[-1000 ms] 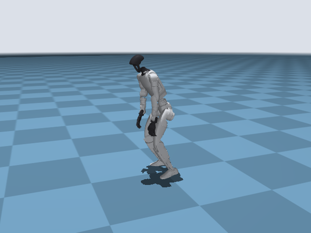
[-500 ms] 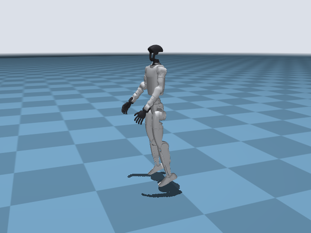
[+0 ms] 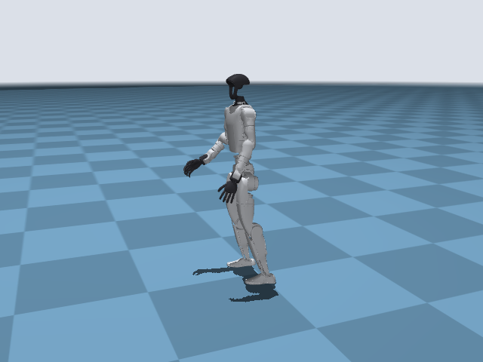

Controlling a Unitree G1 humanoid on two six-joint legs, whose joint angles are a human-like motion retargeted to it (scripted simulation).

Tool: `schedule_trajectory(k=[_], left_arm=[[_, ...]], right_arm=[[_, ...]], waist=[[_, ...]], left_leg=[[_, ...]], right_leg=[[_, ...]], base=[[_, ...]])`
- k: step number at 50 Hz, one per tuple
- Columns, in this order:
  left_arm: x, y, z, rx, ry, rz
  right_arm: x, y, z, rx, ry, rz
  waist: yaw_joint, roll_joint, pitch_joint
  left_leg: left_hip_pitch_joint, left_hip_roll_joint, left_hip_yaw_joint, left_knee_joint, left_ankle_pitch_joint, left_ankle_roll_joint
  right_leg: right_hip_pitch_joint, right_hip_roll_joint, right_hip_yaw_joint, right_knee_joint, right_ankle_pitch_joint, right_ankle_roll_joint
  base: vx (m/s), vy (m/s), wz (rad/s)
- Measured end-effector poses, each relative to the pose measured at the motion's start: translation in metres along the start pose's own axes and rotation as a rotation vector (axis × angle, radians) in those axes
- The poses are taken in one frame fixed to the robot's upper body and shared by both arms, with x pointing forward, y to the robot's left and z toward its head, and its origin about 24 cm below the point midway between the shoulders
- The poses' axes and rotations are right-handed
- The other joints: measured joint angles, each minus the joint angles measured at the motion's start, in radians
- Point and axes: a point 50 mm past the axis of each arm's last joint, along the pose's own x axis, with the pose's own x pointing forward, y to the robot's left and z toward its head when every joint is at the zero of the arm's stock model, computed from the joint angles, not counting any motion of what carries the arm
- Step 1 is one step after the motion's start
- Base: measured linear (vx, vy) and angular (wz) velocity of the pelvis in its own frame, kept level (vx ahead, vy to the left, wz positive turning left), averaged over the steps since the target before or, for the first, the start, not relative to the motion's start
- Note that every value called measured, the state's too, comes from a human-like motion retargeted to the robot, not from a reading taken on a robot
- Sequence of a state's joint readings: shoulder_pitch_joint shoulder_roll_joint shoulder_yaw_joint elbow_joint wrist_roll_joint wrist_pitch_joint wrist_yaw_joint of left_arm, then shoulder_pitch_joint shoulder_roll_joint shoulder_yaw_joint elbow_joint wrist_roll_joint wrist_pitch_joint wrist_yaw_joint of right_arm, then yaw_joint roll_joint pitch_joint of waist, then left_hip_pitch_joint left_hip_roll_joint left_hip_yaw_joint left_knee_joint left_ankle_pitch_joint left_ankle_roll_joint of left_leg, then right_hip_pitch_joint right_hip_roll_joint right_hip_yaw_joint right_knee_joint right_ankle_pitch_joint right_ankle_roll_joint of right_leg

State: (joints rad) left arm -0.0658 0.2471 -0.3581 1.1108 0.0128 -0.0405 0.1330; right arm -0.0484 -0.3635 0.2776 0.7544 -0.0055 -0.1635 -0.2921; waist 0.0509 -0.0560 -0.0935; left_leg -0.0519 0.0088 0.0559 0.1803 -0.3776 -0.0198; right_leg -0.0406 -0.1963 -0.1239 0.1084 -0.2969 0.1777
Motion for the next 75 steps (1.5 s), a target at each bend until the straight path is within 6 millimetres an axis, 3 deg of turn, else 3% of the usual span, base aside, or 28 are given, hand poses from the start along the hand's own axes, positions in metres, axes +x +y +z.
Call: schedule_trajectory(k=[5, 7, 8, 10, 15, 20, 25, 28, 32, 35, 42, 45, 50, 54, 58, 65, 69, 75], left_arm=[[0.003, -0.009, -0.012, 0.053, 0.152, -0.069], [0.002, -0.011, -0.018, 0.099, 0.199, -0.098], [0.001, -0.011, -0.021, 0.129, 0.219, -0.116], [0.0, -0.012, -0.023, 0.142, 0.217, -0.14], [0.003, -0.009, -0.007, 0.094, 0.107, -0.14], [0.007, -0.001, 0.019, 0.109, -0.005, -0.103], [0.011, 0.005, 0.052, 0.151, -0.104, -0.084], [0.011, 0.008, 0.078, 0.235, -0.193, -0.073], [0.006, 0.014, 0.119, 0.39, -0.353, -0.032], [-0.002, 0.021, 0.155, 0.515, -0.498, 0.036], [-0.025, 0.018, 0.173, 0.713, -0.758, 0.128], [-0.049, 0.033, 0.189, 0.559, -0.955, 0.249], [-0.116, 0.068, 0.213, 0.227, -1.291, 0.436], [-0.159, 0.084, 0.21, 0.123, -1.473, 0.561], [-0.189, 0.086, 0.191, 0.033, -1.58, 0.603], [-0.202, 0.076, 0.132, -0.071, -1.475, 0.59], [-0.213, 0.073, 0.103, -0.055, -1.407, 0.565], [-0.221, 0.068, 0.077, 0.017, -1.306, 0.499]], right_arm=[[0.002, 0.012, -0.017, -0.041, 0.118, 0.048], [-0.002, 0.02, -0.031, -0.04, 0.209, 0.093], [-0.006, 0.025, -0.04, -0.023, 0.267, 0.126], [-0.014, 0.033, -0.055, 0.0, 0.352, 0.17], [-0.027, 0.044, -0.07, 0.029, 0.426, 0.234], [-0.026, 0.053, -0.062, 0.019, 0.385, 0.293], [-0.012, 0.055, -0.038, 0.022, 0.303, 0.295], [0.0, 0.054, -0.014, -0.015, 0.199, 0.318], [0.014, 0.048, 0.03, -0.143, -0.01, 0.357], [0.025, 0.035, 0.07, -0.296, -0.192, 0.343], [0.009, 0.027, 0.097, -0.446, -0.452, 0.323], [-0.004, 0.009, 0.118, -0.371, -0.635, 0.157], [-0.051, -0.045, 0.158, -0.103, -0.902, -0.122], [-0.094, -0.073, 0.169, -0.052, -1.048, -0.172], [-0.128, -0.083, 0.167, -0.021, -1.126, -0.173], [-0.167, -0.083, 0.143, 0.006, -1.091, -0.145], [-0.186, -0.085, 0.131, 0.034, -1.039, -0.163], [-0.203, -0.088, 0.109, 0.061, -0.899, -0.218]], waist=[[0.018, -0.004, 0.075], [0.019, -0.003, 0.083], [0.016, 0.002, 0.081], [0.019, 0.003, 0.075], [0.044, -0.012, 0.091], [0.052, -0.012, 0.144], [0.054, -0.017, 0.23], [0.049, -0.019, 0.305], [0.037, -0.013, 0.446], [0.033, 0.002, 0.591], [-0.004, -0.009, 0.613], [-0.02, -0.006, 0.613], [-0.02, 0.003, 0.613], [-0.018, -0.002, 0.613], [-0.017, -0.021, 0.613], [-0.024, 0.007, 0.613], [0.005, 0.028, 0.613], [0.028, 0.06, 0.613]], left_leg=[[-0.005, -0.001, -0.02, -0.006, 0.008, 0.003], [-0.01, 0.003, -0.026, -0.007, 0.02, 0.0], [-0.013, 0.009, -0.036, -0.01, 0.025, 0.0], [-0.016, 0.013, -0.044, -0.018, 0.029, -0.009], [-0.016, 0.007, -0.046, -0.033, 0.026, -0.017], [-0.028, 0.016, -0.055, -0.043, 0.041, -0.003], [-0.067, 0.008, -0.051, -0.042, 0.071, 0.005], [-0.104, 0.002, -0.03, -0.037, 0.091, 0.004], [-0.153, 0.007, 0.032, -0.035, 0.098, -0.003], [-0.183, 0.019, 0.064, -0.037, 0.09, -0.002], [-0.553, 0.027, 0.101, 0.123, 0.083, -0.038], [-0.786, 0.039, 0.097, 0.323, 0.046, -0.047], [-1.16, 0.09, 0.079, 0.692, -0.03, -0.048], [-1.394, 0.125, 0.066, 0.96, -0.115, -0.027], [-1.518, 0.155, 0.063, 1.238, -0.225, 0.002], [-1.518, 0.192, -0.012, 1.763, -0.457, 0.01], [-1.518, 0.232, -0.068, 1.982, -0.495, 0.01], [-1.518, 0.228, -0.143, 2.243, -0.495, -0.008]], right_leg=[[-0.005, -0.001, -0.014, 0.005, 0.01, 0.008], [-0.002, 0.004, -0.024, -0.002, 0.016, 0.001], [0.001, 0.01, -0.035, -0.006, 0.014, -0.031], [0.007, 0.015, -0.046, -0.019, 0.01, -0.026], [0.008, 0.011, -0.051, -0.036, 0.019, 0.048], [-0.001, 0.021, -0.059, -0.043, 0.04, -0.021], [-0.045, 0.014, -0.048, -0.037, 0.068, -0.021], [-0.084, 0.005, -0.039, -0.032, 0.085, -0.021], [-0.139, 0.002, -0.024, -0.032, 0.11, -0.018], [-0.184, 0.01, -0.012, -0.029, 0.113, -0.004], [-0.543, -0.047, -0.08, 0.114, 0.078, -0.023], [-0.746, -0.069, -0.069, 0.268, 0.046, -0.051], [-1.099, -0.081, -0.027, 0.613, -0.065, -0.096], [-1.356, -0.092, 0.018, 0.913, -0.166, -0.113], [-1.523, -0.095, 0.099, 1.226, -0.292, -0.123], [-1.529, -0.104, 0.194, 1.768, -0.554, -0.144], [-1.529, -0.069, 0.229, 1.97, -0.576, -0.172], [-1.529, -0.049, 0.302, 2.244, -0.576, -0.187]], base=[[-0.06, 0.01, 0.12], [0.01, -0.01, 0.26], [0.05, 0.0, 0.33], [0.04, -0.01, 0.25], [0.0, 0.0, 0.0], [-0.05, 0.0, 0.04], [-0.17, 0.01, -0.03], [-0.25, 0.03, -0.02], [-0.3, 0.07, -0.1], [-0.35, 0.11, -0.36], [-0.3, 0.11, -0.09], [-0.17, 0.06, 0.22], [-0.09, -0.01, 0.02], [0.0, 0.0, 0.0], [0.02, -0.01, -0.05], [0.11, -0.02, -0.14], [-0.05, 0.0, -0.4], [-0.11, -0.01, -0.02]])
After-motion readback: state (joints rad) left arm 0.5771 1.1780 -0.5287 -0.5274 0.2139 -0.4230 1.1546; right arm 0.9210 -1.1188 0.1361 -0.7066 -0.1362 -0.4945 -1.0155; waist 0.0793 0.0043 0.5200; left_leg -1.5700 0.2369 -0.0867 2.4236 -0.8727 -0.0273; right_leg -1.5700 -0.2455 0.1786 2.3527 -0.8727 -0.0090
